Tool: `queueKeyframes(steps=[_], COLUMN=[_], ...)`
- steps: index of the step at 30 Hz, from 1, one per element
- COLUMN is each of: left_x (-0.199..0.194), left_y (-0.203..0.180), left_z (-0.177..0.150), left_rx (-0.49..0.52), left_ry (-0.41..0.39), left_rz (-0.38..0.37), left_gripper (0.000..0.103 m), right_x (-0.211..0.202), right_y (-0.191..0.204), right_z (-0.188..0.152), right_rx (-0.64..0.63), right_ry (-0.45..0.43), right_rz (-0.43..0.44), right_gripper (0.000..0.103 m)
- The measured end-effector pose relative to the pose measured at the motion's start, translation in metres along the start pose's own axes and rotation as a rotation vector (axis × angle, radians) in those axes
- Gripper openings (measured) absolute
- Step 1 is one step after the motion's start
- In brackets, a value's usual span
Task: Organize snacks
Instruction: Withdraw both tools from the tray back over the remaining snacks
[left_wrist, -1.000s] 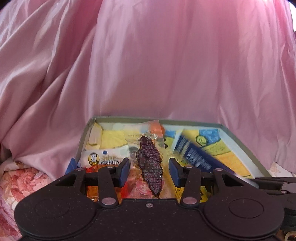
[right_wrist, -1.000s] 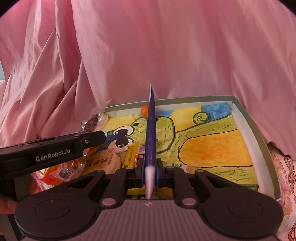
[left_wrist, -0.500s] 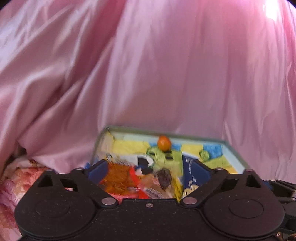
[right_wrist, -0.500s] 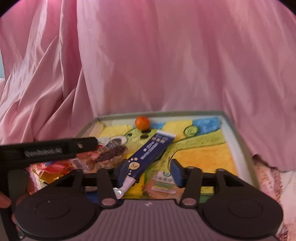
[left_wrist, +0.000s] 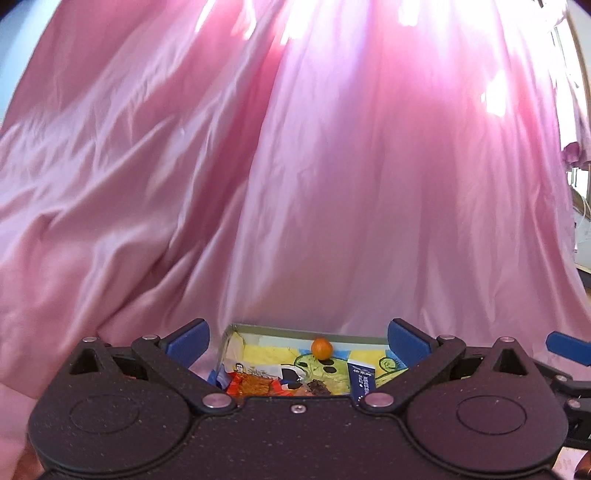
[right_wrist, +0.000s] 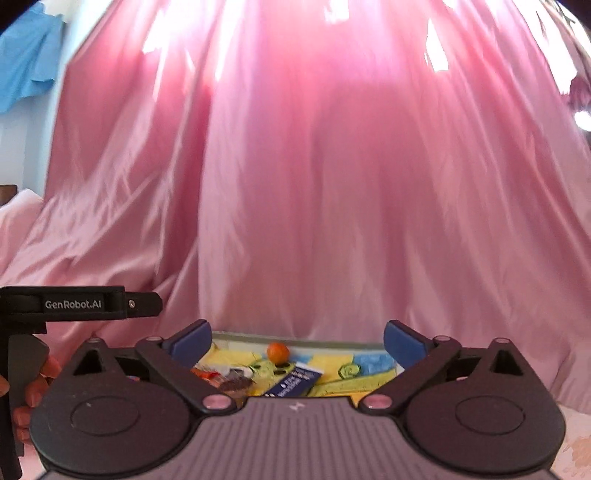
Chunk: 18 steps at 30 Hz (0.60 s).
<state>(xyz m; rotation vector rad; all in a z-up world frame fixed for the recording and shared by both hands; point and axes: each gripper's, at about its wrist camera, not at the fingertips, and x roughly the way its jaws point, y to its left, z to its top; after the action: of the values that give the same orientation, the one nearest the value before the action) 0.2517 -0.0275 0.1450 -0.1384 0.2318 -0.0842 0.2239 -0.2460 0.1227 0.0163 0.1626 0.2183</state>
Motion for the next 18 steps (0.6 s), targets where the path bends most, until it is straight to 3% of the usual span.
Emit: queueKeyframes(steps=[8, 18], left_x=[-0.056, -0.105], left_y=[0.010, 0.023], left_z=[-0.016, -0.060], left_rx=[-0.028, -0.025], left_ry=[-0.032, -0.010], left_rz=[0.009, 0.036], left_gripper=[0.102, 0.102], right_x=[-0.047, -0.091], right_y=[0.009, 0.005], right_z=[-0.005, -0.040], right_rx=[-0.008, 0.005], right_ry=[-0.073, -0.059], right_rz=[0.011, -0.027], right_gripper=[0.103, 0.103])
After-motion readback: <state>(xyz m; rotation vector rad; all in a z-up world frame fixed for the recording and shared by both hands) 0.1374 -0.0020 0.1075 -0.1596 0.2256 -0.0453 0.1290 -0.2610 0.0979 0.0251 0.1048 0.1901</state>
